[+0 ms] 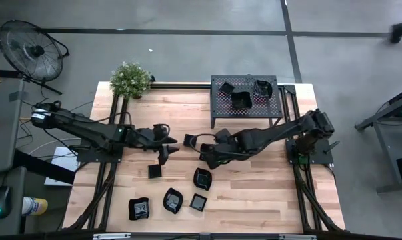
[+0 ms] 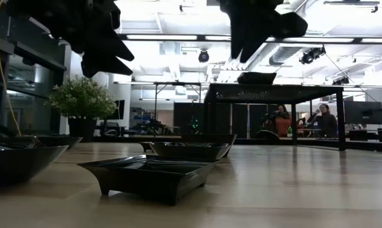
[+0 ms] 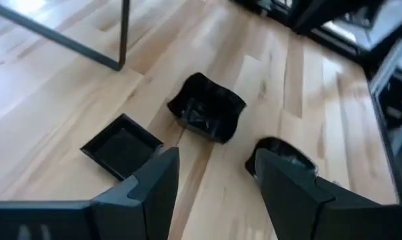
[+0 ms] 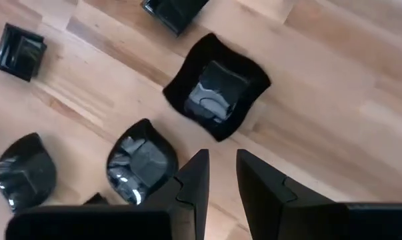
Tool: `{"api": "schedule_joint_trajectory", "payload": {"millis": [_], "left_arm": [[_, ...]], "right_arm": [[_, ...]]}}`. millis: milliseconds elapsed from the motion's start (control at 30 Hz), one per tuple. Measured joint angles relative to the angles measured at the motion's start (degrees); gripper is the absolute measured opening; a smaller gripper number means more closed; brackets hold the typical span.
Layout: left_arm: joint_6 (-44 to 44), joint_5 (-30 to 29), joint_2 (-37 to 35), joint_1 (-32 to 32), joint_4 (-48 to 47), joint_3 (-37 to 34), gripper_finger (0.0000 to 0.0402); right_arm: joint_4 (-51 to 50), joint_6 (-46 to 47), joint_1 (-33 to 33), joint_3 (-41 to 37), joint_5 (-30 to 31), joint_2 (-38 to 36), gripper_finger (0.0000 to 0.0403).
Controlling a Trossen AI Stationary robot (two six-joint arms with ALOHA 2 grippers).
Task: Pick & Place Mini shaped plates
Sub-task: Stack the black distorted square plate on top of the black distorted square plates on the shelf
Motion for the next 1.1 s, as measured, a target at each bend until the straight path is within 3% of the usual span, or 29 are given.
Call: {"api": "schedule_joint_trajectory", "payload": {"millis": [100, 333, 467, 667, 1100], "left_arm": [[3.13, 1.56, -0.83, 0.00, -0.43, 0.00, 0.0195], [8.33, 5.73, -3.02, 0.00, -2.14, 0.00, 0.0195], [10.51, 8.92, -4.10, 0.00, -4.48, -0.02, 0.0195], [11.40, 10.45, -5.08, 0.02, -6.81, -0.02, 0.0195], [12.92, 11.98, -5.26, 0.00, -7.31, -0.02, 0.0195]], "right_arm": [[4.30, 2.98, -0.03, -2.26, -1.60, 0.54, 0.0071], [22.72, 13.77, 0.17, -18.13, -4.09, -0.89, 0.0071], [24.54, 17.09, -0.04, -23.10, -4.92, -2.70, 0.0072], [25.68, 14.86, -1.97, -25.11, -6.20, -3.95, 0.0076], [34.11, 9.12, -8.19, -27.82, -9.77, -3.91, 0.0219]]}}
